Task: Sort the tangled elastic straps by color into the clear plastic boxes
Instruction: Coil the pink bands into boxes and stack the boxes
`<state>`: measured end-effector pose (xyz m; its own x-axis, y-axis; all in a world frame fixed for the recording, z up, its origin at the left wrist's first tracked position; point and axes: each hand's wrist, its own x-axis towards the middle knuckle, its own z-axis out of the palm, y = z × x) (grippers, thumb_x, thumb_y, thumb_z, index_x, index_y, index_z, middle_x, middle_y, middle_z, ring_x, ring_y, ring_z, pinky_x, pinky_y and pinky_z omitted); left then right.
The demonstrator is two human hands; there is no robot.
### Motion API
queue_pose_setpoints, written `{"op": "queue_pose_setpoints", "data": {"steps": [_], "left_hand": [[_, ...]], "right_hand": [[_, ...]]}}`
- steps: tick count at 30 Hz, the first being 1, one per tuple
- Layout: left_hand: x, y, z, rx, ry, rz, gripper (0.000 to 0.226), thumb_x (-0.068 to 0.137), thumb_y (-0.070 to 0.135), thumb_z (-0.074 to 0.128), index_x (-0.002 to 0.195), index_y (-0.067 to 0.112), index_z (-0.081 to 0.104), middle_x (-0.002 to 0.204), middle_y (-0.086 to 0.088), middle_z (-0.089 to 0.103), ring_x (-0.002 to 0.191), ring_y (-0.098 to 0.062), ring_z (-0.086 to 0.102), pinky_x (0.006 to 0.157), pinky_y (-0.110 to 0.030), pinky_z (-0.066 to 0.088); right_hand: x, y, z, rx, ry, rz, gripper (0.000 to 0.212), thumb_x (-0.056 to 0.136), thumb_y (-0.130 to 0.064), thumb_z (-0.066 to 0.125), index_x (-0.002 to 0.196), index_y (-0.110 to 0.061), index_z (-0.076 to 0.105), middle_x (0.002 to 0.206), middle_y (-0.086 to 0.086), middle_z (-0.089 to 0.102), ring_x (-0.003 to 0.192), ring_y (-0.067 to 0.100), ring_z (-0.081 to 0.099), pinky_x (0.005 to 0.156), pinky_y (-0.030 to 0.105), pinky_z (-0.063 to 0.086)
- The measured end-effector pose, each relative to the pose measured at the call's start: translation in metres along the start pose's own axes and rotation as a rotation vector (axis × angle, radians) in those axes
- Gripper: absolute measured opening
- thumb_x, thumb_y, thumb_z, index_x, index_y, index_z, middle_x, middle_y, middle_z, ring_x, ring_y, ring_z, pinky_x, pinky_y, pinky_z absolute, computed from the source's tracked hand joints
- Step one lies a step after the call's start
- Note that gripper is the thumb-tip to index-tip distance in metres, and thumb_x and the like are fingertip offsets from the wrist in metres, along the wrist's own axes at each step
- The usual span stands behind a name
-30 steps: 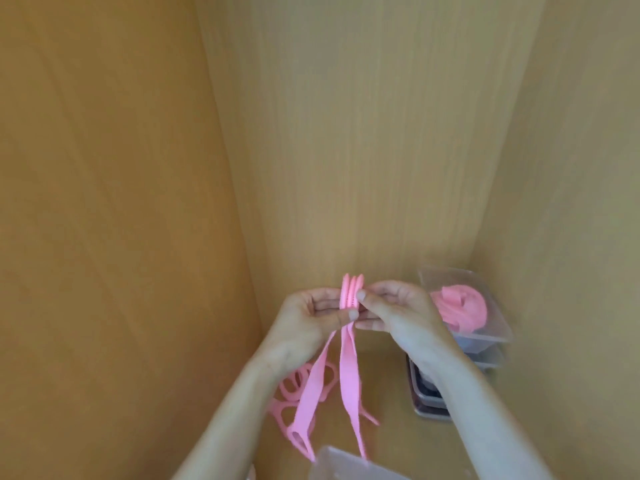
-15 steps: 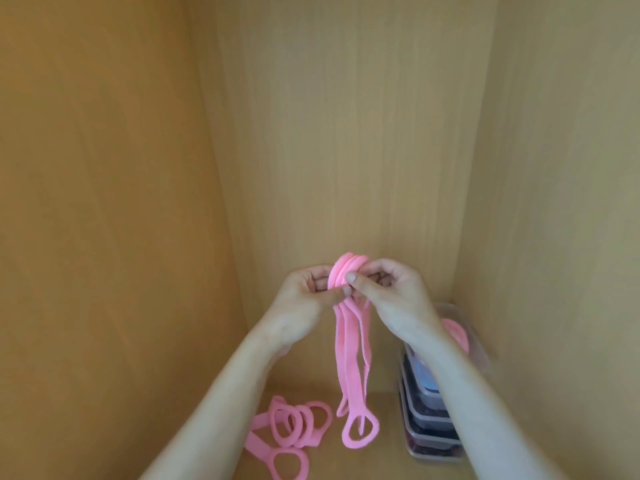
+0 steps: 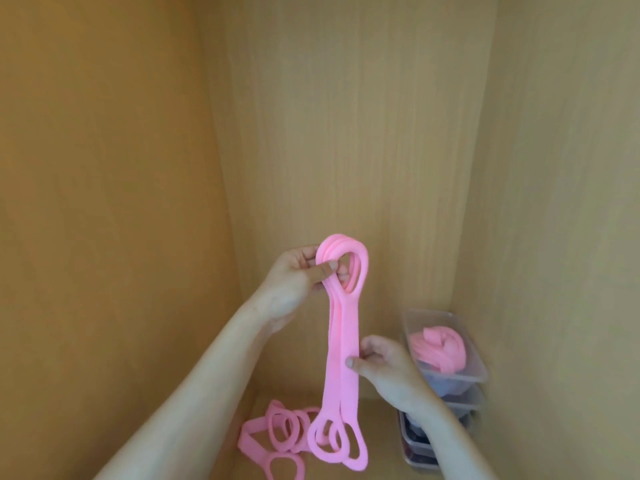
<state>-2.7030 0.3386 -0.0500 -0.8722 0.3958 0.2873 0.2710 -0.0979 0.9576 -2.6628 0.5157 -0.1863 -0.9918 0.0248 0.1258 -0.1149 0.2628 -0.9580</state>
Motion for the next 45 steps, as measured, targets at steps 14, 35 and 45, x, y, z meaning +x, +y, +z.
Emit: {"op": "queue_pose_setpoints", "data": {"steps": [14, 35, 45], "left_hand": [[0.006, 0.010, -0.004, 0.060, 0.028, 0.033, 0.023, 0.097, 0.000, 0.059, 0.117, -0.007, 0.066, 0.093, -0.013, 0.072, 0.089, -0.024, 0.069, 0.086, -0.033, 0.058], [0.021, 0.017, -0.016, 0.168, -0.014, 0.069, 0.015, 0.098, 0.003, 0.060, 0.108, 0.005, 0.071, 0.088, -0.008, 0.072, 0.083, -0.019, 0.068, 0.077, -0.026, 0.055], [0.024, 0.019, -0.009, 0.094, -0.070, 0.070, 0.014, 0.098, 0.001, 0.058, 0.103, 0.001, 0.071, 0.089, -0.013, 0.070, 0.087, -0.027, 0.066, 0.085, -0.037, 0.055]], "right_hand": [[-0.004, 0.026, -0.009, -0.188, -0.039, -0.021, 0.006, 0.099, -0.013, 0.061, 0.093, -0.014, 0.063, 0.091, -0.001, 0.074, 0.087, 0.015, 0.071, 0.087, 0.037, 0.058], [-0.004, 0.030, -0.013, -0.389, -0.046, -0.069, 0.015, 0.100, -0.021, 0.053, 0.087, -0.027, 0.055, 0.087, -0.002, 0.062, 0.076, 0.017, 0.058, 0.073, 0.036, 0.052], [0.009, 0.022, 0.010, -0.130, -0.110, -0.002, 0.005, 0.099, -0.009, 0.060, 0.096, -0.005, 0.063, 0.097, 0.014, 0.071, 0.091, 0.027, 0.071, 0.082, 0.039, 0.059]]}}
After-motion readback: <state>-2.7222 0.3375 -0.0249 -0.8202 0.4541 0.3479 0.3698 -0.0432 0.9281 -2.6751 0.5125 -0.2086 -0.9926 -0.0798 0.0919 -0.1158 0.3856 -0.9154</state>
